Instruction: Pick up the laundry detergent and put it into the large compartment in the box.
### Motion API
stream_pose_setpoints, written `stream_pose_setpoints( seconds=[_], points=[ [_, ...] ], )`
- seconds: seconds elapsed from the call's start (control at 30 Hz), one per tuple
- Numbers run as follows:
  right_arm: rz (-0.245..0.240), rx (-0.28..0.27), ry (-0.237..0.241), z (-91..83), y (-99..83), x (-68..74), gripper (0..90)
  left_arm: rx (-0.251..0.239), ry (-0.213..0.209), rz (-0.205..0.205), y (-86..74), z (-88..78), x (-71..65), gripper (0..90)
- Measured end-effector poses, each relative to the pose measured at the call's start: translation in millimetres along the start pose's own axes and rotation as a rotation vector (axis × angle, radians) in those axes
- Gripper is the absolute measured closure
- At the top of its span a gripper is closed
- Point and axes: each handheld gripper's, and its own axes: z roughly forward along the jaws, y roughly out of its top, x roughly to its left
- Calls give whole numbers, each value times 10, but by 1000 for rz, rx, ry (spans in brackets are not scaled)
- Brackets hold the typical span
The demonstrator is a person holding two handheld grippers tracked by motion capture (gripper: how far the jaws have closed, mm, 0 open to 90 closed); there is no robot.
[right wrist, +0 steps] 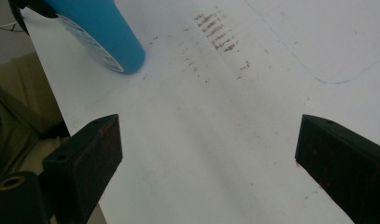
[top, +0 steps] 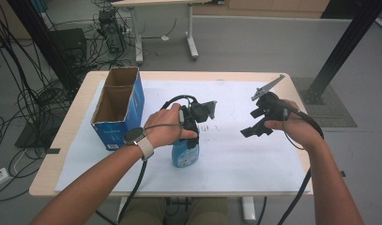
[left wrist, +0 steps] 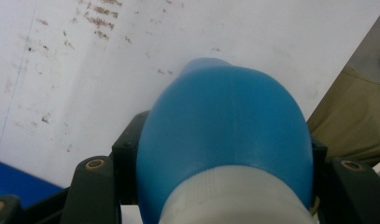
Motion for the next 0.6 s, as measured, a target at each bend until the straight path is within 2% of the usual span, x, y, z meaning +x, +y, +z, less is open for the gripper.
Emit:
stream_pose_setpoints(
  seconds=[0.6],
  points=[
    [-2,-1,0,12,8,16,72,-2,3,-5,-4,1,-13,386]
  ],
)
